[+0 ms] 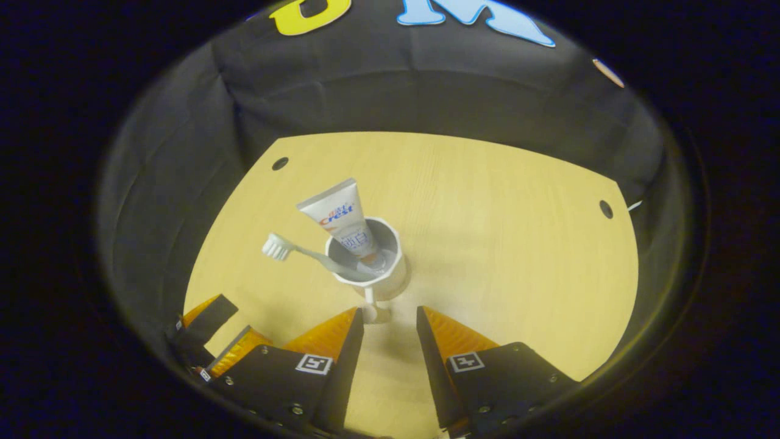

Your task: Put the toothbrush and toothpaste on the desktop into the cup, then pick up the cup and place it on the coaster on the desktop.

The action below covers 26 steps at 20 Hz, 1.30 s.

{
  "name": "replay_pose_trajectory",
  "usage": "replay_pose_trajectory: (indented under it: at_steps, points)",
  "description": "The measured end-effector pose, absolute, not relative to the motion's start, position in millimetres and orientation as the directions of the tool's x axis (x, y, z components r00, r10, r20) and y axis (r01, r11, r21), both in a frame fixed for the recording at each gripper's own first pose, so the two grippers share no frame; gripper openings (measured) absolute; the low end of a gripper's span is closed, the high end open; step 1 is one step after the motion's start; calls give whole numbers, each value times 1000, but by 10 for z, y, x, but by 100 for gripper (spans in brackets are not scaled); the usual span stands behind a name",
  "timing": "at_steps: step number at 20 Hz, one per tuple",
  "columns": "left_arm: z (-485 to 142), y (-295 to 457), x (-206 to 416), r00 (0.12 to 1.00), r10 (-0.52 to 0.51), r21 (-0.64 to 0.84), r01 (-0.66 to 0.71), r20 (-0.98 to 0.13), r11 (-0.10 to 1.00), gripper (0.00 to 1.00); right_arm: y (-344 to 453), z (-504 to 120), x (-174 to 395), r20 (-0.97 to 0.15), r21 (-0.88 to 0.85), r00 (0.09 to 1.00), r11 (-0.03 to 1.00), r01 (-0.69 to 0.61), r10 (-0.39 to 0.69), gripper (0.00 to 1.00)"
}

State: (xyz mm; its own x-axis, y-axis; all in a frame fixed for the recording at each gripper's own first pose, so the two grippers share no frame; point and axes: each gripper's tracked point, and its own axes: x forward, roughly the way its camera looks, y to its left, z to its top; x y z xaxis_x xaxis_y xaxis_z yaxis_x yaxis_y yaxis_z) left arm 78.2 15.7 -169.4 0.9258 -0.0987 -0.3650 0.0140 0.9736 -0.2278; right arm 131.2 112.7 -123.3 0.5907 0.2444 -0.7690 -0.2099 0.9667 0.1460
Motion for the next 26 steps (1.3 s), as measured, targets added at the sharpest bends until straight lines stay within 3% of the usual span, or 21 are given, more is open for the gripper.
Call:
replay_pose_trajectory:
  at_steps: [4, 9, 17, 18, 19, 26]
  points:
    - [-1615, -55, 782, 928, -126, -215, 51, -351, 975, 94, 722, -1159, 1112, -738, 91, 653, 984, -154, 171, 55]
    - [-1511, -323, 789, 930, -152, -194, 89, -335, 977, 96, 461, -1080, 872, -696, 161, 700, 985, -65, 160, 55]
    - [-1312, -694, 772, 939, -165, -166, 119, -300, 979, 96, 42, -580, 661, -432, 113, 900, 993, -18, 66, 54]
    - [-1286, -742, 766, 941, -165, -168, 119, -294, 979, 96, -26, -568, 633, -414, 87, 909, 996, -8, 44, 58]
    - [-1266, -790, 754, 943, -166, -169, 120, -288, 978, 96, -60, -533, 604, -396, 65, 917, 998, -7, 33, 100]
    - [-1113, -964, 680, 962, -128, -153, 92, -242, 984, 96, -187, -379, 447, -270, 18, 962, 999, -33, 36, 100]
